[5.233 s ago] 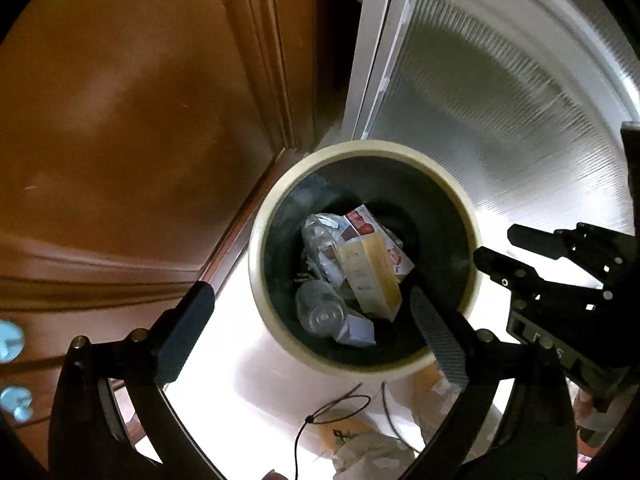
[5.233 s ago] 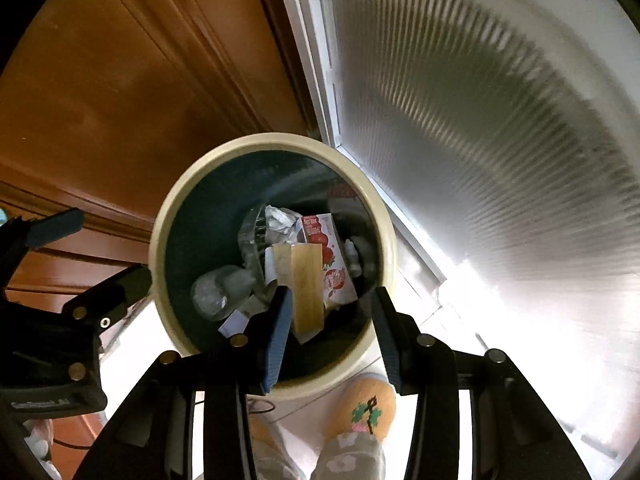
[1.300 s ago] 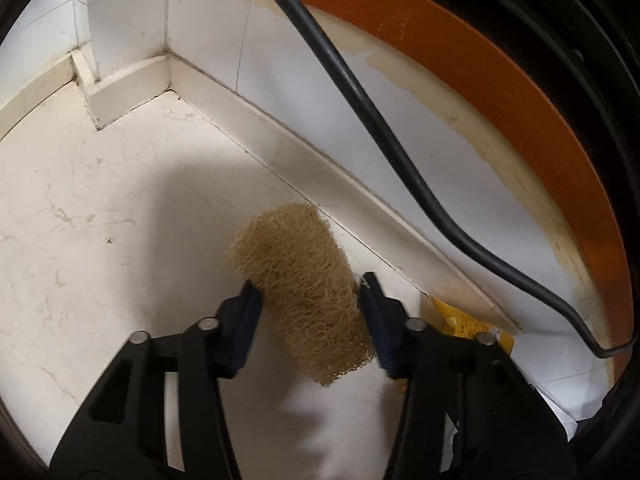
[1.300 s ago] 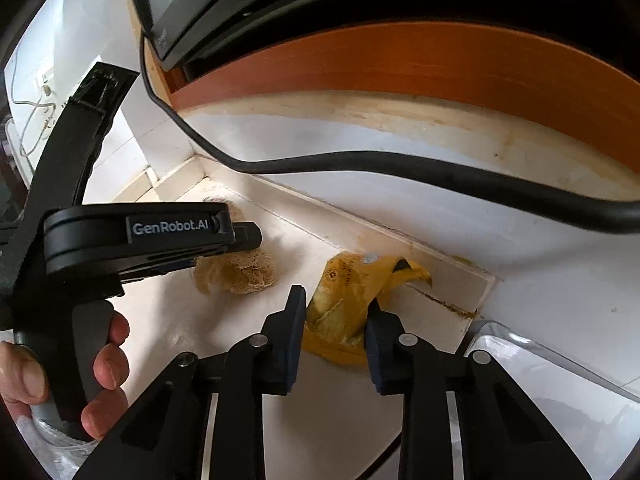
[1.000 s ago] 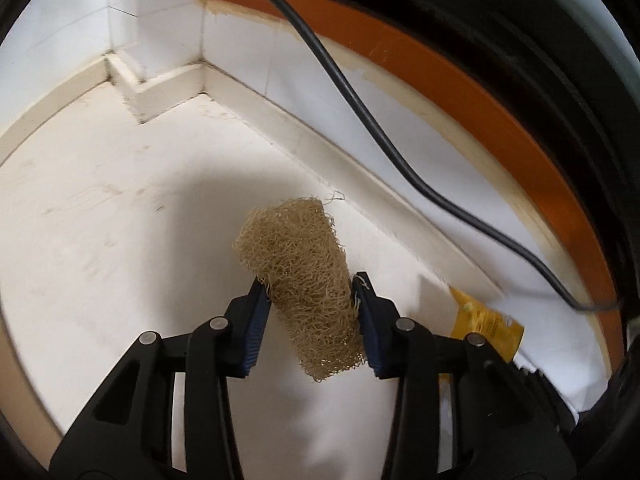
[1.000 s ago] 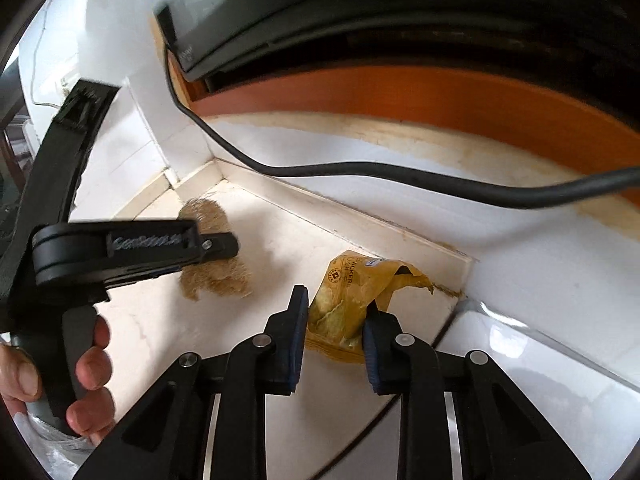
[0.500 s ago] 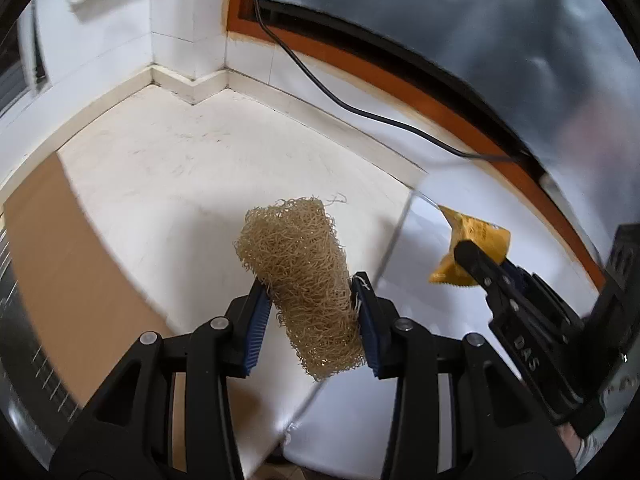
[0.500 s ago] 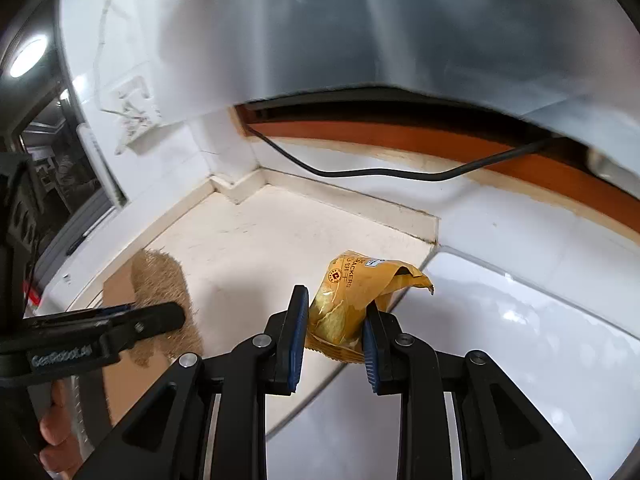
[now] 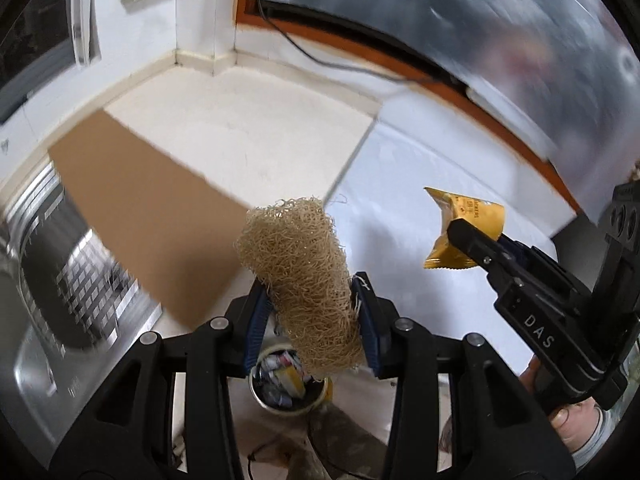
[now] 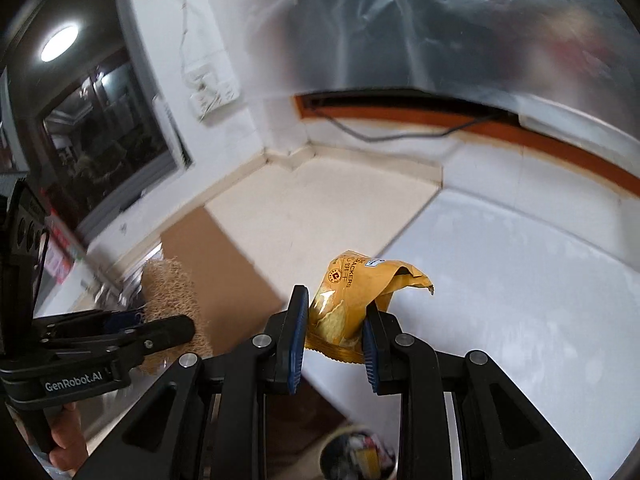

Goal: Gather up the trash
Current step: 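Carry the loofah and yellow wrapper down over the black bin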

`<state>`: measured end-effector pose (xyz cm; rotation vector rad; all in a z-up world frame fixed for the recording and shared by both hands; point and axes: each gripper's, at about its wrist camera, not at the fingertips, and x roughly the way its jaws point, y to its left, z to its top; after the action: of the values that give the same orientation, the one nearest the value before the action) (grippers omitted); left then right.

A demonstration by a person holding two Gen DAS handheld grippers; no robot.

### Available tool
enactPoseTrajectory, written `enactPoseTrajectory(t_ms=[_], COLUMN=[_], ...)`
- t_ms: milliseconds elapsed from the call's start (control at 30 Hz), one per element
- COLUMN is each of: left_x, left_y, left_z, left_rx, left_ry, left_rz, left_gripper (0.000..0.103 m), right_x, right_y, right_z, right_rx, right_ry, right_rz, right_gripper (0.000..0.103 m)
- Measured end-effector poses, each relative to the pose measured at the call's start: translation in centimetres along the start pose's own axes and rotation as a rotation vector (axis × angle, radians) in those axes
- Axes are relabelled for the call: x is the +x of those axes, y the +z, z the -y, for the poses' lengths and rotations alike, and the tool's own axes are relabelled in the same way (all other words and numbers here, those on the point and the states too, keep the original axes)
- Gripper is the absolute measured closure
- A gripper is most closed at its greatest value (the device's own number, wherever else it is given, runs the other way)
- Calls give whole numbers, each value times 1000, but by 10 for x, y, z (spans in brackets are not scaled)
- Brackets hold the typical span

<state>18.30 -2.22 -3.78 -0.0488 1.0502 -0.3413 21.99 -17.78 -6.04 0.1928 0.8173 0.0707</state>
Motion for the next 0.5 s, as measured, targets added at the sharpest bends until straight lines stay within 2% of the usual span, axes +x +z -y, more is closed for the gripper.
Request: enactPoseTrajectory(t_ms=[67, 100, 167, 200, 367, 500], left_x=[-2, -1, 4, 8, 43, 83], left_y=[-25, -38, -66, -82, -146, -196], left_z=[1, 1, -1, -2, -14, -26], left_rx=[10, 15, 24, 23, -11, -47], left_ry=[2, 2, 5, 8, 39, 62], left_rz=[-15, -20, -32, -39, -122, -212], left_gripper=[66, 66, 66, 66, 66, 65], right_x=[-8, -27, -28, -45, -36, 2], right_y=[-24, -41, -68, -90, -175, -242], right_z=[-7, -11, -21, -25, -34, -28], right_rx=[-16, -24, -46, -56, -75, -91], right_ry=[-2, -1, -9, -14, -30, -36], right_rz=[-30, -43, -79, -91, -219, -325], right_gripper=[79, 79, 79, 79, 79, 79])
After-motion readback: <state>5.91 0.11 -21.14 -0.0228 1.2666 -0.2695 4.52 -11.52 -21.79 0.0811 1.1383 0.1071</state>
